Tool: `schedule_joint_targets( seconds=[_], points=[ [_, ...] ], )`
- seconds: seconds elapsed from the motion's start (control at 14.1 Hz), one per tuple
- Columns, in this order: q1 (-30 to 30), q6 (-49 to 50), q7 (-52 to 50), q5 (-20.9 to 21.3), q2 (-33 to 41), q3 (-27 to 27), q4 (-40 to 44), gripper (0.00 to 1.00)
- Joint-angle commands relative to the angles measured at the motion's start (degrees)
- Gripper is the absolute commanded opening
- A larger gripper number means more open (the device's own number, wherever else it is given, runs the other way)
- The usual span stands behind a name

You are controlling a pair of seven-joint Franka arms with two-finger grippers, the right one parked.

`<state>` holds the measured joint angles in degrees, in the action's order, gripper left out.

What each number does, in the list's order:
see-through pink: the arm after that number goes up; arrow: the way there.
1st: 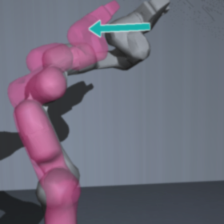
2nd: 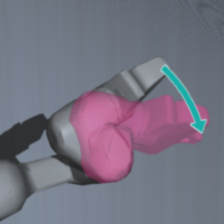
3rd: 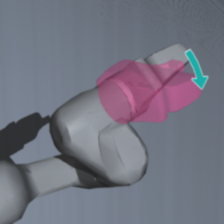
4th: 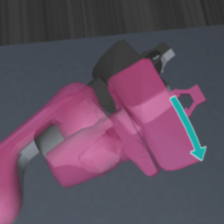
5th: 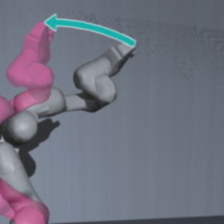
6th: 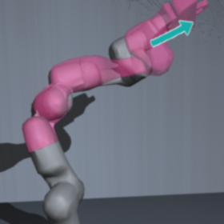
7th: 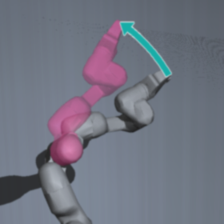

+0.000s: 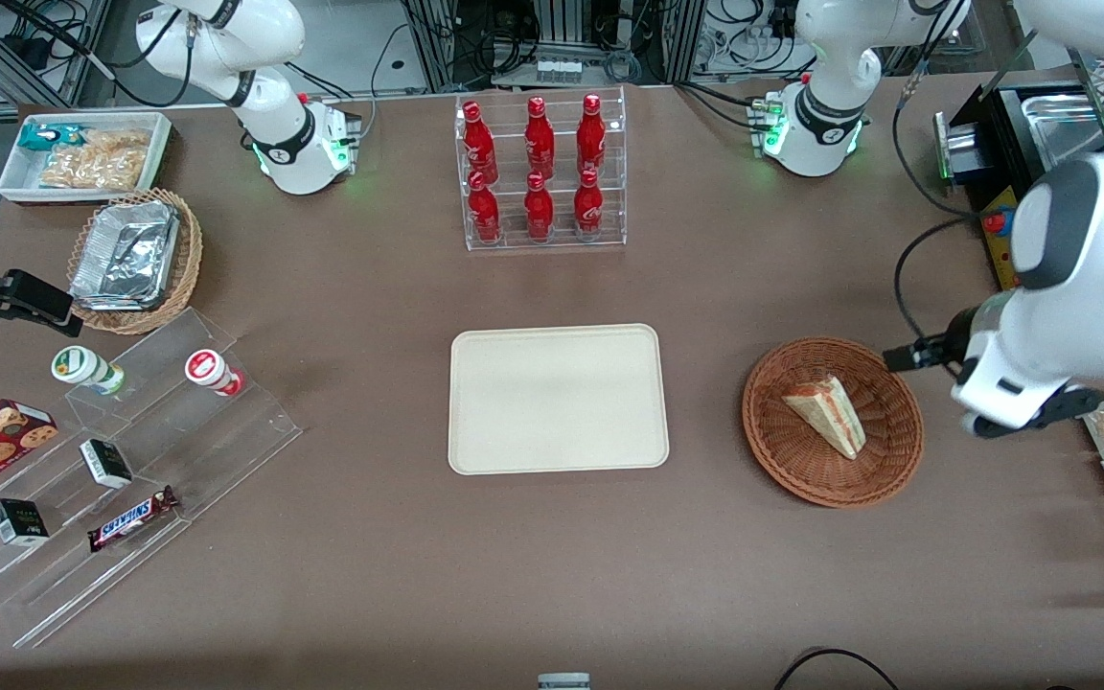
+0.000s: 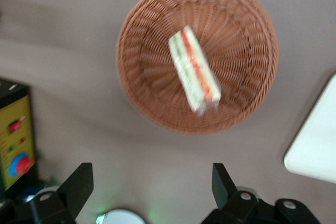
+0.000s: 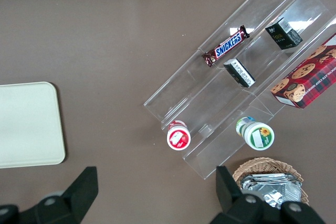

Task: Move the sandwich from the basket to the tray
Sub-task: 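Move the left gripper down over the sandwich in the wicker basket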

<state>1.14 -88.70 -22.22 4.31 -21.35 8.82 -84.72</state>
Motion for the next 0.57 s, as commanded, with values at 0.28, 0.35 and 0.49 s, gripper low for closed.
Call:
schedule_joint_targets(
  seconds=[0.28,0.35,0.49],
  points=[
    [0.26,-14.03,-11.95,-3.25,-10.1,0.32,-2.37,1.0],
    [0.26,-14.31,-12.92,-4.39,-11.42,0.32,-2.29,1.0],
    [0.35,-14.48,-15.12,-6.94,-12.66,0.23,-2.55,1.0]
  ],
)
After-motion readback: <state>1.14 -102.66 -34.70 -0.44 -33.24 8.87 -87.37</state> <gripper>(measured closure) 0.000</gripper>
